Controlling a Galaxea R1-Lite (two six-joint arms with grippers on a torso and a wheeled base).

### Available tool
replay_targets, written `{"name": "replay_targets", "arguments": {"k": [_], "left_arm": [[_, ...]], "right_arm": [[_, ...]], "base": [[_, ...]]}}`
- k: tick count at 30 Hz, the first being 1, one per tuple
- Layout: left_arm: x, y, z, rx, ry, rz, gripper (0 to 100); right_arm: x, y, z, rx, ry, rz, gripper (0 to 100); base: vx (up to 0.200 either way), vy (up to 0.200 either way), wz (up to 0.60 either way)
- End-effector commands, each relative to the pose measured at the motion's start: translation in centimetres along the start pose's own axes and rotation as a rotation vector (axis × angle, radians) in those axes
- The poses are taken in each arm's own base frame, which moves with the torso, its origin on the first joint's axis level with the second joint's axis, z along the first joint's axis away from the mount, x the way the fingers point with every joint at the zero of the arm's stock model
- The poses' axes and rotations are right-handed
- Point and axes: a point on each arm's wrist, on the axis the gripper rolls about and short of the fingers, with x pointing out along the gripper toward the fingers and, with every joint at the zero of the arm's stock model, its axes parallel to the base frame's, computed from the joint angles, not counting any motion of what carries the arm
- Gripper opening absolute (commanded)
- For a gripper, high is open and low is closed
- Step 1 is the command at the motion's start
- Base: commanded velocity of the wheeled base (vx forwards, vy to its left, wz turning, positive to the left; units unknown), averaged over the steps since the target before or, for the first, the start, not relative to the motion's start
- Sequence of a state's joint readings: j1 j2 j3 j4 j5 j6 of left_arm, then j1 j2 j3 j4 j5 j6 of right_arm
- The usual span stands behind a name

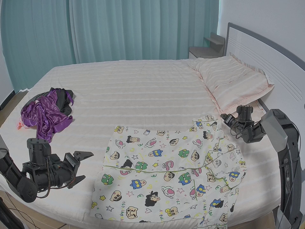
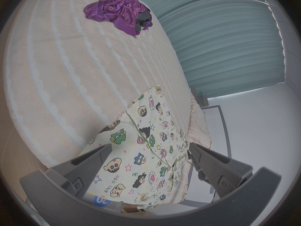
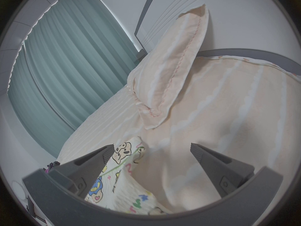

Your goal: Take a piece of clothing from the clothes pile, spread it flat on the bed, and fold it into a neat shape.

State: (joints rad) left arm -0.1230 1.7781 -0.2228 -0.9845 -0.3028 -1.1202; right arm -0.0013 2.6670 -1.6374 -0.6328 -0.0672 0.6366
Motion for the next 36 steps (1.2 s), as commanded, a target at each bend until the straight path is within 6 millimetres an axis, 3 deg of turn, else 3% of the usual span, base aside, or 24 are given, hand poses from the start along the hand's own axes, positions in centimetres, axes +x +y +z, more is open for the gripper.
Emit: {"name": "replay_targets", "arguments": {"k": [1, 2, 4, 9, 10, 16, 18, 19, 21, 28, 36], "left_arm": [[-0.1, 0.0, -0.1, 0.001, 0.001, 0.001, 100], [-0.1, 0.0, -0.1, 0.001, 0.001, 0.001, 100], [-0.2, 0.2, -0.2, -0.002, 0.002, 0.009, 100], [-0.8, 0.4, -0.5, -0.001, 0.006, 0.007, 100], [-1.1, 0.3, -0.6, 0.0, 0.005, 0.002, 100], [-2.1, 0.7, -1.1, -0.001, 0.01, 0.006, 100], [-2.1, 0.8, -1.2, 0.001, 0.011, 0.008, 100], [-2.4, 0.9, -1.3, 0.001, 0.014, 0.01, 100], [-2.5, 0.9, -1.5, 0.012, 0.019, 0.012, 100], [-2.4, 1.0, -2.3, 0.033, 0.048, 0.022, 100], [-2.5, 1.5, -3.6, 0.046, 0.098, 0.055, 100]], "right_arm": [[-4.0, 0.4, 2.7, 0.01, -0.018, -0.01, 100], [-4.1, 0.4, 2.7, 0.01, -0.019, -0.009, 100], [-6.7, 0.4, 3.4, 0.011, -0.021, -0.013, 100], [-10.4, 0.0, 3.8, 0.017, -0.013, -0.031, 100], [-12.6, -0.2, 3.7, 0.028, -0.002, -0.026, 100], [-18.2, -0.8, 1.1, 0.021, 0.055, -0.017, 100], [-18.4, -0.8, 0.9, 0.022, 0.057, -0.015, 100], [-20.4, -0.9, -0.2, 0.027, 0.064, 0.002, 100], [-22.0, -1.1, -1.0, 0.022, 0.078, 0.011, 100], [-25.3, -1.6, -3.5, 0.075, 0.139, 0.021, 100], [-27.9, -1.6, -6.5, 0.123, 0.241, 0.078, 100]], "base": [[0.0, 0.0, 0.0], [0.0, 0.0, 0.0], [0.0, 0.0, 0.0], [-0.08, 0.0, 0.0], [-0.2, 0.0, 0.0], [-0.2, 0.0, 0.0], [-0.2, 0.0, 0.0], [-0.2, 0.0, 0.0], [-0.2, 0.0, 0.0], [-0.2, 0.0, 0.0], [0.0, 0.0, 0.0]]}}
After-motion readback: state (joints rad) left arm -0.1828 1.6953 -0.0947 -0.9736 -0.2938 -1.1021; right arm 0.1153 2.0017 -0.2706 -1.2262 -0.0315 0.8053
